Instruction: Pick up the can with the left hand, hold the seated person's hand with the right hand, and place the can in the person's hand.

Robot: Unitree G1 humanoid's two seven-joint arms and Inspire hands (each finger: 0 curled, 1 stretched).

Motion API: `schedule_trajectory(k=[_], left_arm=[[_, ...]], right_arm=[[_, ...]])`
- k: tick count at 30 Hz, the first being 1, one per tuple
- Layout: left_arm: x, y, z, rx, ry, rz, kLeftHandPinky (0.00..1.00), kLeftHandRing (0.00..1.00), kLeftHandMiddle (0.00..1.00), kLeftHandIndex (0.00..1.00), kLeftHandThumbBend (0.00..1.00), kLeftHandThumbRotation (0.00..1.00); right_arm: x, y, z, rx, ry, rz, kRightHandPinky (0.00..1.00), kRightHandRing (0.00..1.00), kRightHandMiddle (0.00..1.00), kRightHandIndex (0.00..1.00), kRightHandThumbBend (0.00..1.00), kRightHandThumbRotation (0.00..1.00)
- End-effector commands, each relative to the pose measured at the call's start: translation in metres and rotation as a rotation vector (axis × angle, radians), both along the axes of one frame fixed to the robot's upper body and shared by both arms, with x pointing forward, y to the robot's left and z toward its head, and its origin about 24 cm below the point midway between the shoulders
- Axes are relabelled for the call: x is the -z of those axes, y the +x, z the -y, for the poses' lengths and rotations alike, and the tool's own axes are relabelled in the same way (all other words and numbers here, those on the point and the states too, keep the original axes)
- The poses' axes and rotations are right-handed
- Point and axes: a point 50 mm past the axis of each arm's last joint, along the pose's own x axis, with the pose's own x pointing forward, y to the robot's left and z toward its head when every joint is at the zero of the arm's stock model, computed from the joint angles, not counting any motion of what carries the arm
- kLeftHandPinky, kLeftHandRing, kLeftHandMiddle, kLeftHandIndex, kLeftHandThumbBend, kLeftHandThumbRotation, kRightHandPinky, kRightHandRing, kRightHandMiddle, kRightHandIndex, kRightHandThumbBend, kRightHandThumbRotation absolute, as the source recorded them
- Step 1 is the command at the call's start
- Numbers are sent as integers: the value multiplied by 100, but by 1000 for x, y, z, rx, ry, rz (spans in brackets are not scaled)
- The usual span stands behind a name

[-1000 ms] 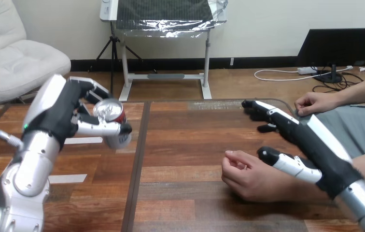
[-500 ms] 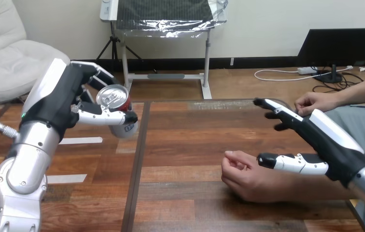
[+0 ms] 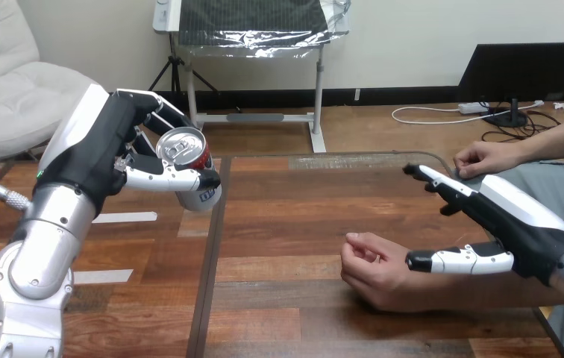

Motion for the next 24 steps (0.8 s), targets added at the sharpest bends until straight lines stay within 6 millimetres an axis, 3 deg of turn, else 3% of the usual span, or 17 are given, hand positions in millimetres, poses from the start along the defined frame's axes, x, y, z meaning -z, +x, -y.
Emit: schedule_trajectory(k=[1, 12, 24], left_arm=[[-32, 0, 5, 10, 9, 126, 18, 26, 36, 45, 62, 0], [-34, -2, 7, 4, 3, 125, 17, 25, 35, 45, 62, 0], [-32, -2, 6, 2, -2, 126, 19, 28, 36, 45, 61, 0]], right_arm=[[-23, 18, 1, -35, -65, 54, 83, 96, 98, 100, 100, 76], [-20, 23, 12, -47, -152, -11, 84, 96, 96, 98, 100, 71], [-18, 26, 26, -59, -285, -90, 97, 97, 97, 98, 100, 70]])
